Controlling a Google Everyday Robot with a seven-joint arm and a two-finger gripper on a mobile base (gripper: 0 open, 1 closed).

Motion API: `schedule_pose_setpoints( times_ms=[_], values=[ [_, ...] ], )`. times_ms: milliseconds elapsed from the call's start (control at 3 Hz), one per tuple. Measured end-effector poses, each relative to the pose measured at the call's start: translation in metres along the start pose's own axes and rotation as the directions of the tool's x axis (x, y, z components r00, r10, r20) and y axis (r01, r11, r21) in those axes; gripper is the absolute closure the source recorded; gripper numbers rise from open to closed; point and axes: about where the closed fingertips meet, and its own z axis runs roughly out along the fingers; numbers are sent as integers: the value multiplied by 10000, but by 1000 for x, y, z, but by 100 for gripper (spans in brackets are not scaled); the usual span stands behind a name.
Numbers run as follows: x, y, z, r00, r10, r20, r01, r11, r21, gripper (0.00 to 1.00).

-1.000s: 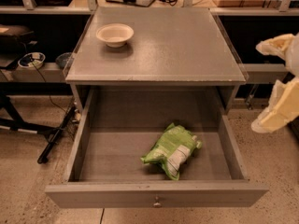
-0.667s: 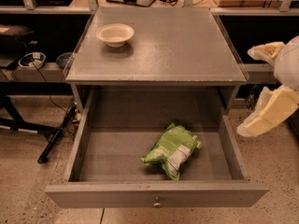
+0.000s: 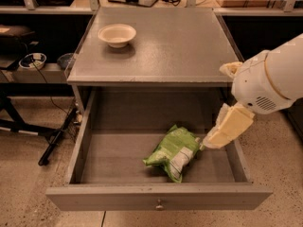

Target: Pick green rice chip bag from top drawer and place on counter

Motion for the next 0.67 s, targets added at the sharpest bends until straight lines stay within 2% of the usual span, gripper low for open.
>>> schedule_pose_setpoints(
  times_ms=[667],
  values=[
    [-1, 0, 8, 9992, -335, 215, 336, 9994, -82, 0]
  ],
)
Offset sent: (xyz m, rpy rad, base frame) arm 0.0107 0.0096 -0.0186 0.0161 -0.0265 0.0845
